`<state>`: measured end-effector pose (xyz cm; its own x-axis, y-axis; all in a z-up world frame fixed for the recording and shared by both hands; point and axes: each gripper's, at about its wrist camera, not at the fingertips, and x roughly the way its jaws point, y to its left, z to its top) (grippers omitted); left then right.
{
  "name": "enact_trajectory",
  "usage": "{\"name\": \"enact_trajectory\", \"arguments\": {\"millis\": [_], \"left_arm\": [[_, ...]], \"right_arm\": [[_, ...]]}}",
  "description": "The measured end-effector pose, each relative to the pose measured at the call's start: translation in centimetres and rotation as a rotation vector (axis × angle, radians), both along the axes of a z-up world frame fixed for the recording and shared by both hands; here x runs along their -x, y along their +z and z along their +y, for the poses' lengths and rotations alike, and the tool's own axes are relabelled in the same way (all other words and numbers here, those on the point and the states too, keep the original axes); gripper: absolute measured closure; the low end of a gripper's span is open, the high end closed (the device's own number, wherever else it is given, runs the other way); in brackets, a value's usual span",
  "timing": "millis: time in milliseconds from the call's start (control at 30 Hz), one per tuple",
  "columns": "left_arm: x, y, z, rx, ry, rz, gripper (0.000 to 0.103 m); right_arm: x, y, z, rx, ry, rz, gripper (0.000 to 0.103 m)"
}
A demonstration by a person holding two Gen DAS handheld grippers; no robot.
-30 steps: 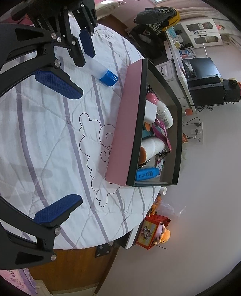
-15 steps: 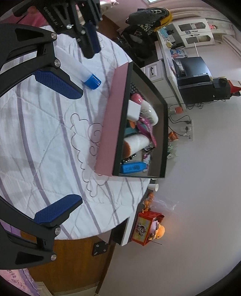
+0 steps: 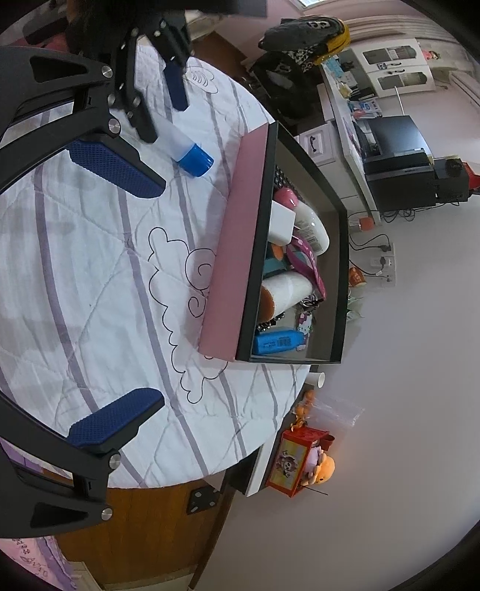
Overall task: Organize rigid objects
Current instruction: 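Lift the bottle upright with the left gripper and carry it toward the box, then lower the bottle into the pink box and open the left gripper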
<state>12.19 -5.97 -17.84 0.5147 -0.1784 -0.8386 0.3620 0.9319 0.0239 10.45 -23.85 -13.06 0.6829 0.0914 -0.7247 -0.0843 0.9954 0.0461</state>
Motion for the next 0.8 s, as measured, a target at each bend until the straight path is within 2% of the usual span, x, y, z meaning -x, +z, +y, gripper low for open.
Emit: {"name": "enact_trajectory", "arguments": {"millis": [67,267,433,800], "left_arm": [[-0.1,-0.2,-0.1,0.014,-0.012,-0.004,0.076],[0.4,2.0,0.2,0.077,-0.028,-0.06,0.077],[0.9,6.0,0.1,0.078,-0.04,-0.151,0.077],[-0.2,13.2,-0.3,0.094,-0.064,-0.312,0.077]], "right_arm": [[-0.1,-0.1,-0.2,0.0,-0.002,0.001,0.0],[0.0,0.1,-0.6,-0.003,-0.013,-0.009,0.0],[0.0,1.4,-0.2,0.002,-0.011,-0.041,0.0],[-1.7,7.8,1.5,0.056,0.016,-0.179,0.0]]}}
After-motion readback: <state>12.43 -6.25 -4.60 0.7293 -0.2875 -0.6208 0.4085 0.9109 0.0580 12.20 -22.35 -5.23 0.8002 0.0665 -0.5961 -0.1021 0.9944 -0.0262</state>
